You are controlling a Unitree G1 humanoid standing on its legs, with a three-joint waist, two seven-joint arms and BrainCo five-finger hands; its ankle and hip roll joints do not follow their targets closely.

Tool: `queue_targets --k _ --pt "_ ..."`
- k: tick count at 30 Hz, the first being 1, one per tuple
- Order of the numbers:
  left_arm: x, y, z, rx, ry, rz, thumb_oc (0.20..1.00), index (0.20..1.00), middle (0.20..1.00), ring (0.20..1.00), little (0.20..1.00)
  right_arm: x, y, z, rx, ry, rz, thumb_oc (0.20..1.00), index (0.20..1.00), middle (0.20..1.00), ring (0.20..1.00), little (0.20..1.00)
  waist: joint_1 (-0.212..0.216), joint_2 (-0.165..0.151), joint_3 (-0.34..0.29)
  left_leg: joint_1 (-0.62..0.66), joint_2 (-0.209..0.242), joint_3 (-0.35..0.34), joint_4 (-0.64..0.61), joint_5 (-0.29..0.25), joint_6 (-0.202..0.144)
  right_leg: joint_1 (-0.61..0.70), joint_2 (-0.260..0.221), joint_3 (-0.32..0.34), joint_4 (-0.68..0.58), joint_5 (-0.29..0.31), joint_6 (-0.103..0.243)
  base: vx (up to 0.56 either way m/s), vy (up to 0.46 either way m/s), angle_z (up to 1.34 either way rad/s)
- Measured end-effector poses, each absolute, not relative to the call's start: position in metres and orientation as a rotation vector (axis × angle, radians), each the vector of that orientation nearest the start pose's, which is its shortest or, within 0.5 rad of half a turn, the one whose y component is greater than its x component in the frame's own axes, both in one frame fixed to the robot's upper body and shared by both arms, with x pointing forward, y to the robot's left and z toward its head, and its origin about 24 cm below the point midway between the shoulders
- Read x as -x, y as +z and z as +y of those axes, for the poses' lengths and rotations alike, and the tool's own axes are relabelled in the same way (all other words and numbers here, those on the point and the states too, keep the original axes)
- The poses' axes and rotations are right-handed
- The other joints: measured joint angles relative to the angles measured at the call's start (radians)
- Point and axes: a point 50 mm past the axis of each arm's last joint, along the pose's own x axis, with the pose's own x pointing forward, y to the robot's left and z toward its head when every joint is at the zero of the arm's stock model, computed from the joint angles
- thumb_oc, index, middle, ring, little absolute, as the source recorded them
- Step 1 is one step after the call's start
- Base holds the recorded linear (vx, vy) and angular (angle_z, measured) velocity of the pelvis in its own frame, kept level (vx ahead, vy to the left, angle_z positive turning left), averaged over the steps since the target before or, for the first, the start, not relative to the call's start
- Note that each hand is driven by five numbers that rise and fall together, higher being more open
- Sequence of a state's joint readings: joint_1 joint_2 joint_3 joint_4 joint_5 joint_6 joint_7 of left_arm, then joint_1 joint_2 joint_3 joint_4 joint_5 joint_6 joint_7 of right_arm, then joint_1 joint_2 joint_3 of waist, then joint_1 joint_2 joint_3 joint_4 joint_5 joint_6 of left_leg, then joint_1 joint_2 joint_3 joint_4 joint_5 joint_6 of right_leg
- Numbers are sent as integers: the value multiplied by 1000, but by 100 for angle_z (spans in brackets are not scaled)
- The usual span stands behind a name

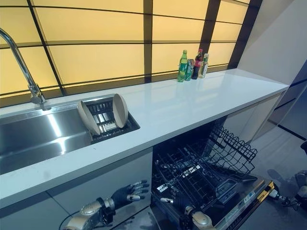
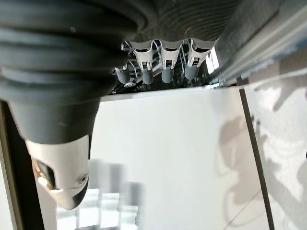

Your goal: Pick up plates and place into dishwasher.

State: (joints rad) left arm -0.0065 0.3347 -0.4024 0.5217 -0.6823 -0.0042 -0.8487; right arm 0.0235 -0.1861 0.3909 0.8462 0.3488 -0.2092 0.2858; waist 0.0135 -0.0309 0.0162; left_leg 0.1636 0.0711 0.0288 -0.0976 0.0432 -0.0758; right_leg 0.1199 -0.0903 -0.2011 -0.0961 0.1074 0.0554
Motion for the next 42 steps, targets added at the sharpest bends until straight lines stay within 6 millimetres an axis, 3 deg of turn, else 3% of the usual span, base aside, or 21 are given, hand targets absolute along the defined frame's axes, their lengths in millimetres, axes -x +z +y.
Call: queue_targets --k 5,8,10,13,16,18,20,23,26,34,42 --pt "-199 3 98 856 -1278 173 1000 1000 1000 1000 1000 -158 -122 -138 -113 406 707 1000 1000 1000 1000 1000 0 23 10 1 0 -1 1 0 0 1 0 0 0 0 0 10 -28 0" --pt "-208 58 81 902 -1438 -90 1000 1000 1000 1000 1000 -158 -122 -138 -111 401 708 1000 1000 1000 1000 1000 1 33 16 0 1 -2 0 2 -3 2 2 0 0 0 0 3 -12 0" --pt "-222 93 86 810 -1393 -261 1000 1000 1000 1000 1000 -157 -122 -137 -109 405 710 1000 1000 1000 1000 1000 0 37 14 1 2 -3 0 2 -3 3 3 0 0 0 0 0 0 0" --pt "-251 146 128 524 -1065 -530 1000 1000 1000 1000 1000 -147 -122 -135 -120 407 709 1000 1000 1000 1000 1000 -2 41 13 3 5 -6 0 0 -2 7 6 -1 -1 0 -1 11 5 0" --pt "-274 201 199 159 -561 -751 1000 1000 1000 1000 1000 -133 -127 -140 -115 398 744 1000 1000 1000 1000 1000 0 43 13 0 7 -15 0 1 -3 8 8 -7 -1 0 -1 44 16 7" --pt "-281 232 235 -58 -284 -832 1000 1000 1000 1000 1000 -132 -126 -146 -101 399 748 1000 1000 1000 1000 1000 1 41 11 -2 7 -21 0 2 -3 10 7 -14 -1 -1 -3 64 33 11" --pt "-290 261 259 -355 -55 -861 1000 1000 1000 1000 1000 -136 -122 -151 -96 403 724 1000 1000 1000 1000 1000 1 40 7 -5 7 -25 0 2 -4 10 7 -21 -1 -3 -6 53 53 10" --pt "-298 286 282 -753 167 -854 1000 1000 1000 1000 1000 -142 -116 -153 -105 413 693 1000 1000 1000 1000 1000 0 33 -19 -16 6 -27 0 1 -5 1 6 -26 -1 -6 -9 40 66 6" --pt "-304 290 283 -1071 191 -815 1000 1000 1000 1000 1000 -137 -118 -156 -104 415 715 1000 1000 1000 1000 1000 -2 32 -23 -19 1 -26 0 4 -10 -2 1 -26 0 -2 -12 43 61 0" --pt "-318 248 283 -1543 59 -574 1000 1000 1000 1000 1000 -122 -122 -175 -74 420 771 1000 1000 1000 1000 1000 -31 35 -25 -18 3 -1 0 6 -10 -5 -1 -21 0 -2 -4 54 84 -3" --pt "-326 200 305 -1985 -149 -205 1000 1000 1000 1000 1000 -124 -116 -189 -71 408 763 1000 1000 1000 1000 1000 -62 42 -16 -53 4 26 0 15 -12 -48 -2 -9 -1 8 -5 5 103 -4"
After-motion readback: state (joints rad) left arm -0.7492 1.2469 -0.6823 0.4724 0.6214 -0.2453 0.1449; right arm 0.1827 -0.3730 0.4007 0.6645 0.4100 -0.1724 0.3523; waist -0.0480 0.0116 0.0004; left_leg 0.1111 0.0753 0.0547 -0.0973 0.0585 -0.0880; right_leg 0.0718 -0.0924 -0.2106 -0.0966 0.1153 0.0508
